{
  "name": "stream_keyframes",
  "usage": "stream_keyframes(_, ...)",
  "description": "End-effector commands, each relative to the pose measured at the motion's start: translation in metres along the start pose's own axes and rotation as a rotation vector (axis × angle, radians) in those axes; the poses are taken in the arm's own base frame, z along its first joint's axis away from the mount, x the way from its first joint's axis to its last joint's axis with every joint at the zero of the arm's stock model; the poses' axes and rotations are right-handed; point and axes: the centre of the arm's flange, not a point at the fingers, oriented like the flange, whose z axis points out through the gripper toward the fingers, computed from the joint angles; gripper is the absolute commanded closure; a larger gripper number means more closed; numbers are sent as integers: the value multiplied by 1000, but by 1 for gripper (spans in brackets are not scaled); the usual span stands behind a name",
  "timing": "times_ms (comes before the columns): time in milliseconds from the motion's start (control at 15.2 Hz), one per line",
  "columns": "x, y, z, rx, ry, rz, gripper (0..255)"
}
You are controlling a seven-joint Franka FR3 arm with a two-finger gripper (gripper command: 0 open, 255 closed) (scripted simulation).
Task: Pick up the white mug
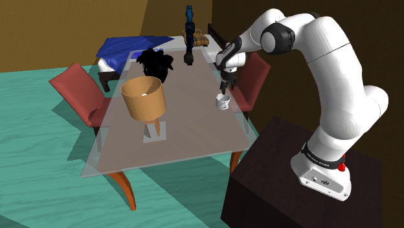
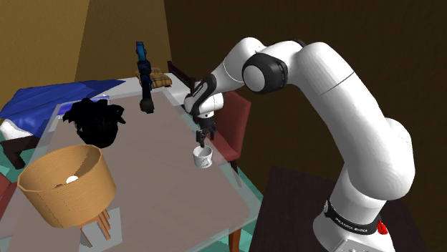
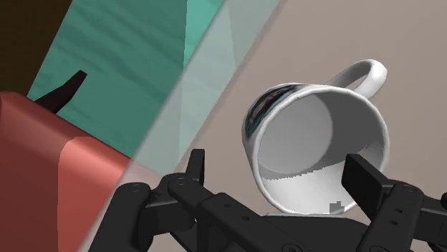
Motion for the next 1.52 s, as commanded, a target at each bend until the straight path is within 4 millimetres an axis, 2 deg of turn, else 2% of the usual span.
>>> stream_keyframes(0, 4, 6, 10, 0, 1, 0, 0)
stream_keyframes(330, 6, 7, 36, 0, 1, 0, 0)
stream_keyframes(462, 6, 8, 39, 0, 1, 0, 0)
stream_keyframes(528, 7, 7, 39, 0, 1, 0, 255)
stream_keyframes(1122, 6, 8, 39, 0, 1, 0, 255)
stream_keyframes(1452, 4, 6, 13, 0, 1, 0, 255)
